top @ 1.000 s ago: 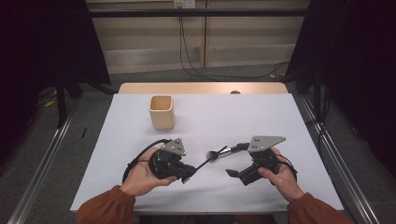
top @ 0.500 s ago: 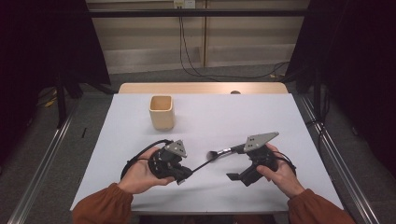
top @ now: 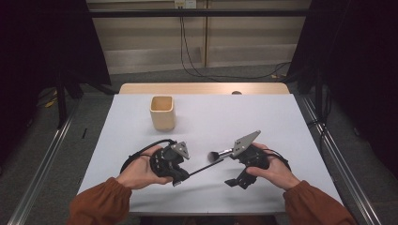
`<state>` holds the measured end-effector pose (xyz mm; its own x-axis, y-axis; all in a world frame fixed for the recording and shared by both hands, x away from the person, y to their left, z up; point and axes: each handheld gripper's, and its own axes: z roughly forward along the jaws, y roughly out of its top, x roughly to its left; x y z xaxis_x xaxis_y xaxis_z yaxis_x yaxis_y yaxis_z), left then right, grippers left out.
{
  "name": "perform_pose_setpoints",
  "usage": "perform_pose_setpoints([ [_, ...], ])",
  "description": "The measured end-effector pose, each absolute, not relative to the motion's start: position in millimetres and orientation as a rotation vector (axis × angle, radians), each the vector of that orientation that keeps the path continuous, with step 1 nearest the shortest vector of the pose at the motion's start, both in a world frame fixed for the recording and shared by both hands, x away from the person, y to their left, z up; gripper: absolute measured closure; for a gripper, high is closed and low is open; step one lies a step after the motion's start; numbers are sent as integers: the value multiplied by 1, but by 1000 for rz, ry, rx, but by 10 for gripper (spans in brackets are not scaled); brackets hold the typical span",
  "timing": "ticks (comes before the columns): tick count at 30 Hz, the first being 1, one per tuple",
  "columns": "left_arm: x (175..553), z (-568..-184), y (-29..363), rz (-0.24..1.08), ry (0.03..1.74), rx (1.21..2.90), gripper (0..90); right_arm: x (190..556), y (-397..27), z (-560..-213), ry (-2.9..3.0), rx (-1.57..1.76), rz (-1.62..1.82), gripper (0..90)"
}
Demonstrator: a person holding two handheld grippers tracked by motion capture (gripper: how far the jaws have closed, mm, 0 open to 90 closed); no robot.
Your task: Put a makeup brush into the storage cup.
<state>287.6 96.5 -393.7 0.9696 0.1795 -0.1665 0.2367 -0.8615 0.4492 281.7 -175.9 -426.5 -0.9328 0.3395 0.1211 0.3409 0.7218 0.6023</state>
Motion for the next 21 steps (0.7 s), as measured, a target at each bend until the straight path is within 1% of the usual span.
perform_pose_setpoints([
  [4,288,-395,92,-183,298,2673,857,285,-171,-426,-2924,-512,-963,40],
  [13,287,-394,81,-233,227,2760,857,291,-158,-424,-2939,-372,-807,54],
  [16,286,-394,77,-230,208,2789,857,293,-152,-423,-2940,-334,-763,61],
  [17,285,-395,76,-248,233,2779,857,294,-151,-423,-2950,-304,-740,61],
  [18,286,-395,76,-230,198,2801,857,295,-149,-422,-2956,-299,-722,60],
  [21,286,-397,74,-234,219,2796,857,298,-147,-421,-2923,-301,-646,52],
])
